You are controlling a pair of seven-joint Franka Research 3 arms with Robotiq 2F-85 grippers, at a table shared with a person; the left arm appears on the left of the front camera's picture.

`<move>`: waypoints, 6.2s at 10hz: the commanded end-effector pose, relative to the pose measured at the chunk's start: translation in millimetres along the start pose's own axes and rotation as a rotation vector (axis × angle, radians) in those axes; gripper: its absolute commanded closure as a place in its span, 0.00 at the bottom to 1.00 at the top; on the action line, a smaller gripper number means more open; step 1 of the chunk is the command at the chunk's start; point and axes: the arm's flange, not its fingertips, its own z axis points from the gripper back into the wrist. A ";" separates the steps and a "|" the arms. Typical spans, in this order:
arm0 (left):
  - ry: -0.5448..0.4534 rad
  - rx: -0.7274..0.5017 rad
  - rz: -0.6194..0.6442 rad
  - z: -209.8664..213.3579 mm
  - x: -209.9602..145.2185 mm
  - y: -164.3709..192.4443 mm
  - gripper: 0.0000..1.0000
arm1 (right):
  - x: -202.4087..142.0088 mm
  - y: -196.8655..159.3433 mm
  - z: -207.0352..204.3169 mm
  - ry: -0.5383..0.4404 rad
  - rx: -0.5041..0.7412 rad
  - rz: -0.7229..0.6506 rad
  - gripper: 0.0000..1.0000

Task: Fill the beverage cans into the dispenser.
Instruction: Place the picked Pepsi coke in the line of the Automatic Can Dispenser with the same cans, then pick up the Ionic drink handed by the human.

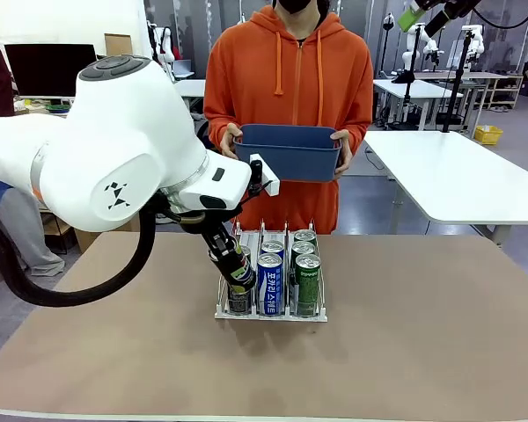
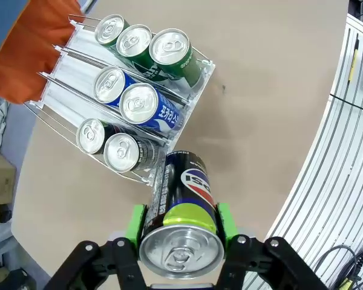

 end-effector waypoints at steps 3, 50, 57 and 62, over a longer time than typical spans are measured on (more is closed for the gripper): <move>0.001 0.000 0.002 0.2 -0.4 1.1 0.42 | -0.9 0.0 1.0 0.003 0.001 0.001 0.00; 0.108 -0.025 0.023 -72.4 9.8 61.8 0.00 | -0.9 0.0 1.0 0.003 0.001 0.001 0.00; -0.060 -0.211 -0.039 24.4 -12.2 108.7 0.00 | -0.9 0.0 1.0 0.003 0.001 0.001 0.00; -0.182 -0.273 -0.076 135.9 -25.1 194.3 0.00 | -0.9 0.0 1.0 0.003 0.001 0.001 0.00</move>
